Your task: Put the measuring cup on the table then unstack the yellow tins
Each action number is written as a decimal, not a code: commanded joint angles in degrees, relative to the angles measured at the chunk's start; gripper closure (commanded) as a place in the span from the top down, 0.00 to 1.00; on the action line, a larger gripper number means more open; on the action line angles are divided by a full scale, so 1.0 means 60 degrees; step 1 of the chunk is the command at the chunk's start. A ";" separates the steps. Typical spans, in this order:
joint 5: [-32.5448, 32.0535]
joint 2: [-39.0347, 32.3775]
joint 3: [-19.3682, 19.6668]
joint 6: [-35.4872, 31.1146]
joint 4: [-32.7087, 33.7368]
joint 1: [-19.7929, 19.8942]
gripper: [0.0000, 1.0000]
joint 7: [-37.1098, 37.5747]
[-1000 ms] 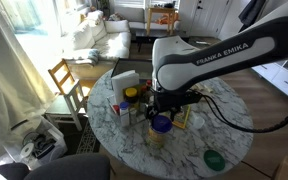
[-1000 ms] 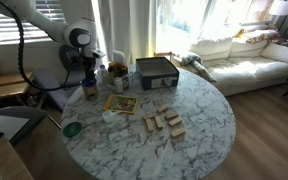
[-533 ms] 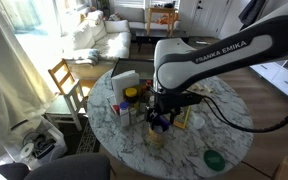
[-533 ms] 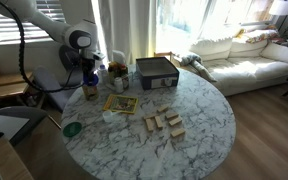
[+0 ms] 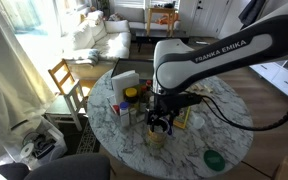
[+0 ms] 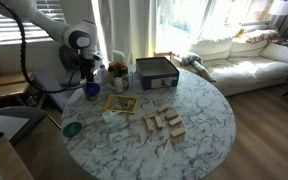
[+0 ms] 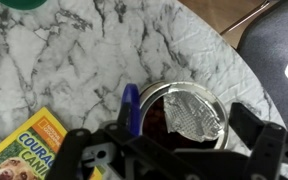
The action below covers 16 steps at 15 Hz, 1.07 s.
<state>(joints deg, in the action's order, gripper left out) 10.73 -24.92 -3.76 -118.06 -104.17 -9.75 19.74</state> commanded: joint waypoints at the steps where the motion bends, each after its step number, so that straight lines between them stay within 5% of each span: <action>1: 0.0151 0.0073 -0.0099 0.0197 -0.0147 0.0149 1.00 -0.0310; 16: 0.0196 0.0231 -0.0241 0.0277 -0.0068 0.0105 1.00 -0.0425</action>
<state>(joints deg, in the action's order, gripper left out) 10.73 -24.53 -4.51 -117.52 -104.10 -9.71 18.55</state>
